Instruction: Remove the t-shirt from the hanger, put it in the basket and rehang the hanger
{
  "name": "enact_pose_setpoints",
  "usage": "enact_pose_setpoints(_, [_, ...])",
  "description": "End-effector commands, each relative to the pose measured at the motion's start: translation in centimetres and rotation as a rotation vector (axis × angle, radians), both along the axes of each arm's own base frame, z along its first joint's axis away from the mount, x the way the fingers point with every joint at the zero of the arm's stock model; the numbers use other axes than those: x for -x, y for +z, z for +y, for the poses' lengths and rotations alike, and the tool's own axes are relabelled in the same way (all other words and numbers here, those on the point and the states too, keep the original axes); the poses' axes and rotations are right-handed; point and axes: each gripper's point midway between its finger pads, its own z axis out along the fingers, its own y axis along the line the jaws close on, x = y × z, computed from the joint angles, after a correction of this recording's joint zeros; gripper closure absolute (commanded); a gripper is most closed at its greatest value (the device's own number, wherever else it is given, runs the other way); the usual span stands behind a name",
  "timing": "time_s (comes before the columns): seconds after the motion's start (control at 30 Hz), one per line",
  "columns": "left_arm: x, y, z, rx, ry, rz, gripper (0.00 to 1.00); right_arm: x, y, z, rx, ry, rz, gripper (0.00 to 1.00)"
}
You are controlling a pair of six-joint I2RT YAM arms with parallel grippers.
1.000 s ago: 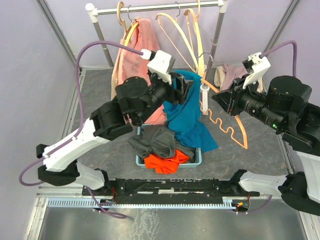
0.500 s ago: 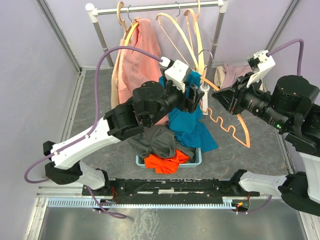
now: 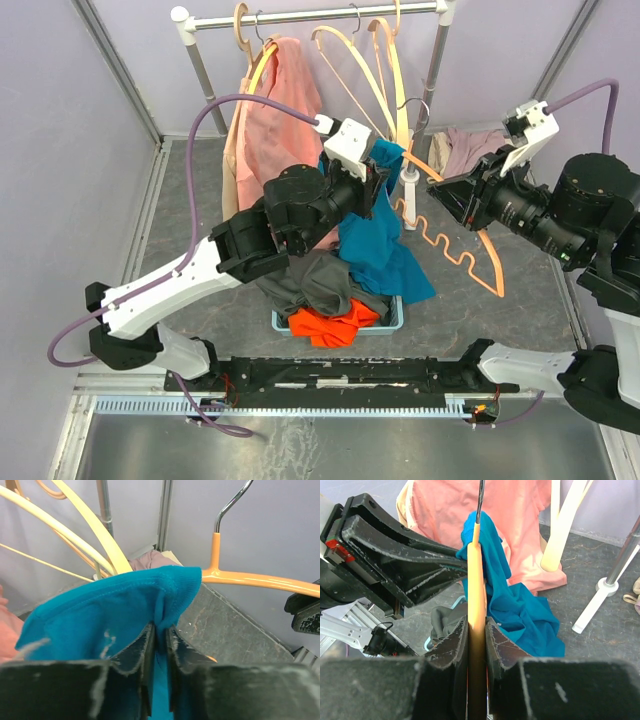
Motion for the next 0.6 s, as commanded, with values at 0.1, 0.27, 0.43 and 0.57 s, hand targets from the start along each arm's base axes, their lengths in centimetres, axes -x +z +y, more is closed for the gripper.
enact_pose_setpoints(0.1, [0.5,3.9,1.8,0.102,0.010,-0.074,0.97,1.0,4.5,-0.6,-0.122,0.015,-0.121,0.99])
enact_pose_setpoints(0.27, [-1.1,4.7,3.7,0.114,0.153,-0.053,0.97,1.2,4.7,-1.2,-0.123,0.000,-0.133,0.99])
enact_pose_setpoints(0.43, [-3.3,5.7,6.9,0.046,0.378,-0.068,0.97,2.0,5.1,-2.6,-0.119,-0.020,-0.165,0.99])
enact_pose_setpoints(0.57, [-4.3,7.0,8.1,0.012,0.459,-0.106,0.97,3.2,5.2,-3.7,-0.123,-0.012,-0.188,0.99])
